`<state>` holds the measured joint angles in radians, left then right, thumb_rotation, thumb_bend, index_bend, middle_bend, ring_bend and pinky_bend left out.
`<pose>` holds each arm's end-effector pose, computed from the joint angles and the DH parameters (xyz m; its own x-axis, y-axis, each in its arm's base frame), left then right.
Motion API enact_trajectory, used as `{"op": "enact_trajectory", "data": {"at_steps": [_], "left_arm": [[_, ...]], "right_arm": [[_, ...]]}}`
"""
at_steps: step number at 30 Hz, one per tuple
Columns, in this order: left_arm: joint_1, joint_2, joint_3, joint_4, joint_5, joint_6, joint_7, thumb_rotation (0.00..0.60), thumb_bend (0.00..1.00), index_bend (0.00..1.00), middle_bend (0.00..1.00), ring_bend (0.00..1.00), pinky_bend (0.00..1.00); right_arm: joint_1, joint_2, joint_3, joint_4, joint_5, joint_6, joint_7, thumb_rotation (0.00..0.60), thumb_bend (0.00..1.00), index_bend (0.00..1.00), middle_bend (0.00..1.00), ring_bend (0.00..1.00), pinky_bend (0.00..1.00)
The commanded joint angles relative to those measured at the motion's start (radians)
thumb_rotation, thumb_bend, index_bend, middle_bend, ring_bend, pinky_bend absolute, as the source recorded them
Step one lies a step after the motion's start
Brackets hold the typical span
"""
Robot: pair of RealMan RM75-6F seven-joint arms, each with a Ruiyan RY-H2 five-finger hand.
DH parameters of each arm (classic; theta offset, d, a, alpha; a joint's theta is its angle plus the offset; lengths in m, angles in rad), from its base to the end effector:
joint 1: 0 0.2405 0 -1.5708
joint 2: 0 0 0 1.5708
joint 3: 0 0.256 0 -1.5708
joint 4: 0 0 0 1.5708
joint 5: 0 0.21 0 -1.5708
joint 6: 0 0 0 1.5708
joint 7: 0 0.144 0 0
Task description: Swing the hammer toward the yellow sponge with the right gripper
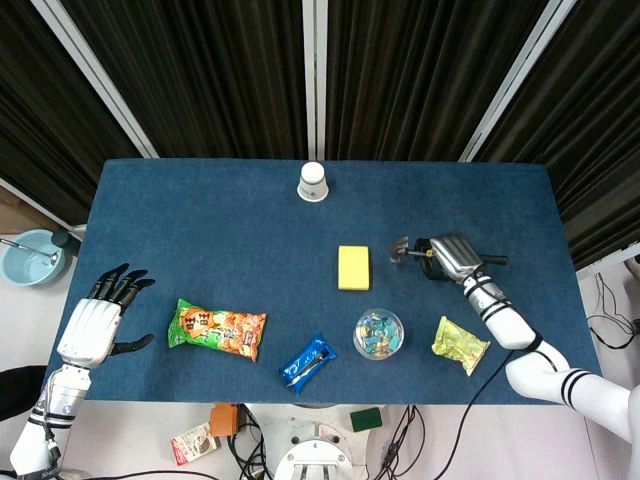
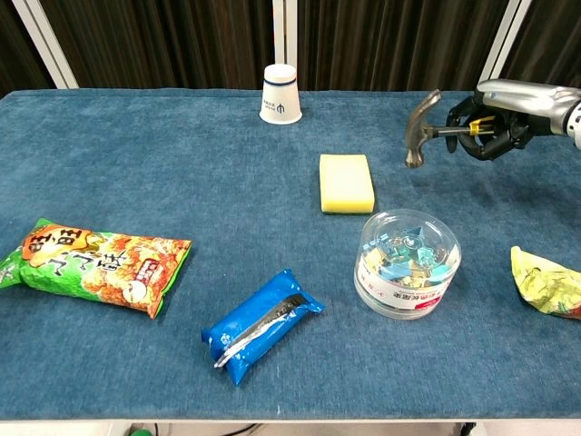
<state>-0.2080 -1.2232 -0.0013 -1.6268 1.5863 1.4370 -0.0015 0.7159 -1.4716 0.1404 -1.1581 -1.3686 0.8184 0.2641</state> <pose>-0.2683 0.2028 0.1077 0.3066 0.0703 0.9492 0.9343 -0.2129 -0.2860 -0.2267 -0.3832 0.0243 0.3230 -0.3497 0.8794 -0.9299 -0.2898 0.2263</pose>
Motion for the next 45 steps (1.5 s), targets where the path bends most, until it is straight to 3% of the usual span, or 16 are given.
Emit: {"op": "enact_trajectory", "data": {"at_steps": [1, 9, 20, 29, 33, 45], "left_arm": [[0.003, 0.000, 0.000, 0.002, 0.000, 0.003, -0.002, 0.600, 0.09, 0.20, 0.16, 0.05, 0.11], [0.010, 0.001, 0.000, 0.011, 0.001, 0.011, -0.013, 0.600, 0.09, 0.20, 0.16, 0.05, 0.11], [0.021, -0.009, 0.004, 0.041, -0.006, 0.010, -0.039, 0.600, 0.09, 0.20, 0.16, 0.05, 0.11], [0.027, -0.006, 0.001, 0.045, 0.002, 0.025, -0.045, 0.600, 0.09, 0.20, 0.16, 0.05, 0.11], [0.025, -0.008, 0.000, 0.045, 0.006, 0.024, -0.044, 0.600, 0.09, 0.20, 0.16, 0.05, 0.11], [0.032, -0.021, 0.004, 0.072, -0.008, 0.014, -0.064, 0.600, 0.09, 0.20, 0.16, 0.05, 0.11]], "right_arm": [[0.006, 0.018, 0.018, -0.063, 0.013, 0.019, -0.063, 0.600, 1.00, 0.98, 0.84, 0.72, 0.85], [0.047, -0.024, 0.053, -0.123, 0.070, 0.007, -0.181, 0.600, 1.00, 0.98, 0.84, 0.73, 0.85], [0.096, -0.175, 0.038, 0.010, 0.129, -0.051, -0.285, 0.600, 1.00, 0.98, 0.85, 0.73, 0.85], [0.051, -0.083, 0.077, -0.127, 0.053, 0.102, -0.192, 0.600, 1.00, 0.98, 0.85, 0.73, 0.86], [0.046, -0.063, 0.079, -0.156, 0.058, 0.111, -0.203, 0.600, 1.00, 0.98, 0.85, 0.73, 0.85], [0.108, -0.206, 0.025, 0.044, 0.155, -0.073, -0.315, 0.600, 1.00, 0.98, 0.85, 0.73, 0.86]]}}
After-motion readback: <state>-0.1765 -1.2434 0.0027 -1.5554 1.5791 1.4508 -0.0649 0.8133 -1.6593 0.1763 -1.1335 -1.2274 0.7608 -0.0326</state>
